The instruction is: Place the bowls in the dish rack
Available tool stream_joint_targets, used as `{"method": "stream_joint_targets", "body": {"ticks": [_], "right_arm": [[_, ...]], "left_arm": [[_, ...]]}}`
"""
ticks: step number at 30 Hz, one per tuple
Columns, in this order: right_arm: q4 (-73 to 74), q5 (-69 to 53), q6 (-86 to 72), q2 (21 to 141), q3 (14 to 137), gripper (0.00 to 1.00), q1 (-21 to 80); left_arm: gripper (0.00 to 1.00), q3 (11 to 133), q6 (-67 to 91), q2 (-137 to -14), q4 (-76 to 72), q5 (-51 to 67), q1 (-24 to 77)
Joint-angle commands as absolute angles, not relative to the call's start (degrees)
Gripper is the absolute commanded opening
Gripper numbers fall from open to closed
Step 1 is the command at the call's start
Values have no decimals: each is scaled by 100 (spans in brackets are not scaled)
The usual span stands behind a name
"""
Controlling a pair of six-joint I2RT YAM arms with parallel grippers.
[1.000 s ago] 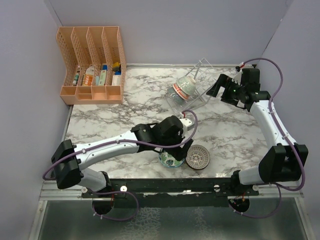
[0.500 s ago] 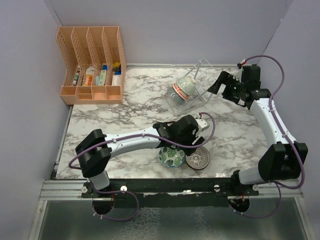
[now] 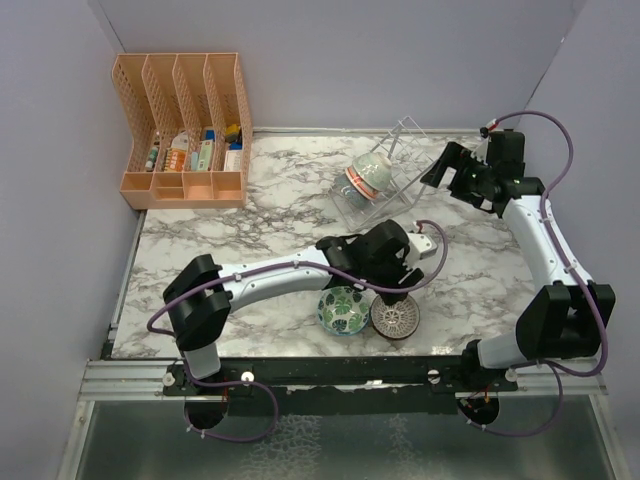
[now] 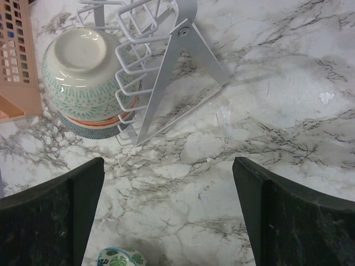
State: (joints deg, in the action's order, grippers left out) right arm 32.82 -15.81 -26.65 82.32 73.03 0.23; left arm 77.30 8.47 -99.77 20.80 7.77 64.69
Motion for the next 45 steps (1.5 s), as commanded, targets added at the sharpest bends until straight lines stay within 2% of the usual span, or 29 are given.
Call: {"method": "stream_joint_targets", "body": {"ticks": [1,3,14,25,31,36,40,43,45], "right_arm": [[3072,-1433,-2561,8389,7368,100,-83],[3012,-1425,-2561,8462,7367,100,-124],[2667,-1602,-2621,8589,7063,100,-558],[2624,-1676,-2633,8275,6707,100,-615],[2608,-1756,-2659,8189,6618,100,-615],[2599,-1784,-2677,8163,6596,100,-615],[2599,-1792,-2681,8124,6575,100,-615],[2602,-1806,-2690,8089,6561,100,-615],[2611,-1810,-2697,8059,6546,100,-615]], "left_arm": [[65,8155,548,-9804,2142,1357,6665],[69,8209,541,-9885,2120,1498,6802],[72,8234,581,-10502,1902,1958,7291],[71,8289,501,-11093,1808,1993,7451],[53,8115,587,-11111,1809,1959,7479],[43,7990,649,-11104,1826,1895,7501],[20,7906,677,-11024,1827,1809,7506],[11,7820,653,-10907,1908,1653,7506],[0,7788,616,-10794,1996,1510,7507]]}}
